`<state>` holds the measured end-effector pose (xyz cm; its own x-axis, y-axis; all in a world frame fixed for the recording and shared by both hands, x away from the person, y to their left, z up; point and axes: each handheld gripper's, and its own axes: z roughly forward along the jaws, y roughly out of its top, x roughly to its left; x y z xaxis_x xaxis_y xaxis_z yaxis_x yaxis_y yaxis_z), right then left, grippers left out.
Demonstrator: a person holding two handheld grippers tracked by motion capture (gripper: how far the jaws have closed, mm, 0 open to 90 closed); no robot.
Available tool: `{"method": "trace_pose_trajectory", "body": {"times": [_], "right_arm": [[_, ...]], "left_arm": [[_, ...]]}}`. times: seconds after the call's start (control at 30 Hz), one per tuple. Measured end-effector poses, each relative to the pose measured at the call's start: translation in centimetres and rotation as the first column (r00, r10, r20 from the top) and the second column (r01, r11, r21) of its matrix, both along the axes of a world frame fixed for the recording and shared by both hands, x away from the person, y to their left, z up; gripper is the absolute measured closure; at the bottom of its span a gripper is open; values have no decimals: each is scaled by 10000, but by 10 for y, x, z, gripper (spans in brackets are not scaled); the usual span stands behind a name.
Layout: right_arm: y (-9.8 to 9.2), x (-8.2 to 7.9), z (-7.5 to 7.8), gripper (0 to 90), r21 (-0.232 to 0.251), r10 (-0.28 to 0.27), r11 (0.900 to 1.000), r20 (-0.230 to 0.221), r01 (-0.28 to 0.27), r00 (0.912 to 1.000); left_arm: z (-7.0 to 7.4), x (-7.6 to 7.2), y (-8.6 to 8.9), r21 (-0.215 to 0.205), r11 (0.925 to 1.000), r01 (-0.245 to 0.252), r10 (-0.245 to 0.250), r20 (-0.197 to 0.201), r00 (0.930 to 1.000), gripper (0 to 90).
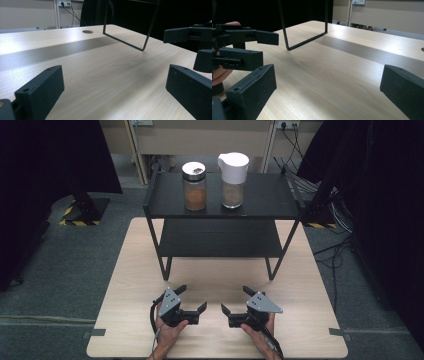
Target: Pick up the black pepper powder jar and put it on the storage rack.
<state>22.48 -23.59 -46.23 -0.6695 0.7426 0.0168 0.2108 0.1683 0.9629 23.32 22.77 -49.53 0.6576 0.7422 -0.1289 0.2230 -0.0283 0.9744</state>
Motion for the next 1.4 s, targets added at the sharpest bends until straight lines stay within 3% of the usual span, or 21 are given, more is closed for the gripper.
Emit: {"method": "trace_pose_trajectory", "body": {"times": [0.57,1.4], "right_arm": [[-8,1,-4,8,238,-512,9984,-133,515,9986],[-9,-1,-4,8,257,-528,9983,-127,531,9985]], "left_arm": [[0,1,0,-19,10000,29,-29,-88,10000,11],[0,1,0,1,10000,37,-37,-109,9999,11]]}}
